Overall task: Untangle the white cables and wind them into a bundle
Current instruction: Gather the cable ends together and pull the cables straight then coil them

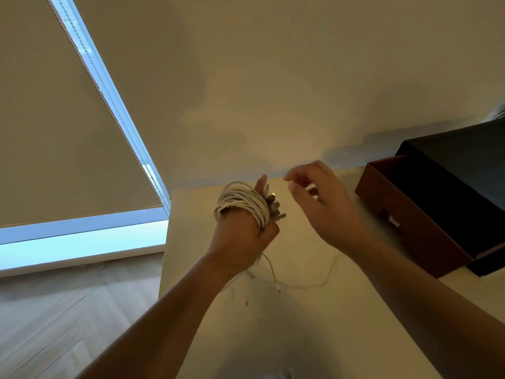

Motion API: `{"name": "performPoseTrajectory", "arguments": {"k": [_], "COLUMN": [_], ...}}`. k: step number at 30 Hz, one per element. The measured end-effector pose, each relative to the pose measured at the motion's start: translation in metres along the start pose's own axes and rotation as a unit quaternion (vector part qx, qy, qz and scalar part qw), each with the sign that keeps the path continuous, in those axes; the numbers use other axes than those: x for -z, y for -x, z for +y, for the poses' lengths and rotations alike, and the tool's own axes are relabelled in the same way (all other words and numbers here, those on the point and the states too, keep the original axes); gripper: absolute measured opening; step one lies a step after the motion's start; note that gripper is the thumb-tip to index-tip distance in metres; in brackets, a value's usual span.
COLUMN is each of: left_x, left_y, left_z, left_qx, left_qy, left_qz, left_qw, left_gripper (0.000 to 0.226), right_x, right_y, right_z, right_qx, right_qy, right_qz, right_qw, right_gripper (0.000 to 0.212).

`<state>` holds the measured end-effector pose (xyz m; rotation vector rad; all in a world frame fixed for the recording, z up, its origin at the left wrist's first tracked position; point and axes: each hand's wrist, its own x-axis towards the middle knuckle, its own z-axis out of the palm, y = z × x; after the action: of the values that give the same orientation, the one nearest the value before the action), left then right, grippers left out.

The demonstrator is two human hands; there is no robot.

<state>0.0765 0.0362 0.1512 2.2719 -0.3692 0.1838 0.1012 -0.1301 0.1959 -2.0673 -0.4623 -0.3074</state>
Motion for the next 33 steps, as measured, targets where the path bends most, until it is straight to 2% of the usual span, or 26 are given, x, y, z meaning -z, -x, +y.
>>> {"name": "performPoseTrajectory", "arguments": {"k": [3, 6, 9, 13, 17, 20, 22, 26, 29, 31, 33], "left_x": [-0.004, -0.006, -0.004, -0.003, -0.003, -0.001, 0.001, 0.002, 0.01, 0.017, 0.02], "left_y": [0.003, 0.007, 0.006, 0.007, 0.004, 0.001, 0.0, -0.003, -0.007, -0.009, -0.01], "left_z": [0.008, 0.012, 0.011, 0.01, 0.011, 0.008, 0.006, 0.005, 0.005, 0.008, 0.011], "left_qx": [-0.041, -0.073, -0.061, -0.049, -0.013, 0.009, 0.027, 0.056, 0.082, 0.112, 0.137], "left_qy": [-0.134, -0.129, -0.09, -0.079, -0.007, 0.063, 0.089, 0.158, 0.21, 0.244, 0.295], "left_qz": [-0.059, -0.072, -0.084, -0.096, -0.083, -0.057, -0.028, -0.005, 0.015, 0.024, 0.028], "left_qw": [0.988, 0.986, 0.991, 0.991, 0.996, 0.996, 0.995, 0.986, 0.974, 0.963, 0.945], "left_gripper": [0.021, 0.01, 0.011, 0.018, 0.021, 0.014, 0.016, 0.011, 0.015, 0.029, 0.036], "right_x": [-0.007, -0.012, -0.012, -0.009, -0.009, -0.012, -0.014, -0.014, -0.014, -0.017, -0.021], "right_y": [-0.018, -0.027, -0.028, -0.03, -0.03, -0.024, -0.019, -0.016, -0.005, 0.009, 0.02], "right_z": [-0.007, -0.011, -0.012, -0.013, -0.018, -0.02, -0.021, -0.018, -0.004, 0.007, 0.018], "right_qx": [0.017, -0.022, -0.077, -0.09, -0.051, -0.004, 0.027, 0.059, 0.023, -0.044, -0.122], "right_qy": [0.097, 0.114, 0.038, 0.026, 0.072, 0.111, 0.129, 0.112, -0.012, -0.094, -0.147], "right_qz": [-0.105, -0.192, -0.211, -0.235, -0.236, -0.205, -0.178, -0.164, -0.149, -0.117, -0.14], "right_qw": [0.99, 0.974, 0.974, 0.967, 0.968, 0.972, 0.975, 0.978, 0.988, 0.988, 0.972], "right_gripper": [0.021, 0.015, 0.013, 0.022, 0.022, 0.025, 0.028, 0.046, 0.062, 0.076, 0.086]}}
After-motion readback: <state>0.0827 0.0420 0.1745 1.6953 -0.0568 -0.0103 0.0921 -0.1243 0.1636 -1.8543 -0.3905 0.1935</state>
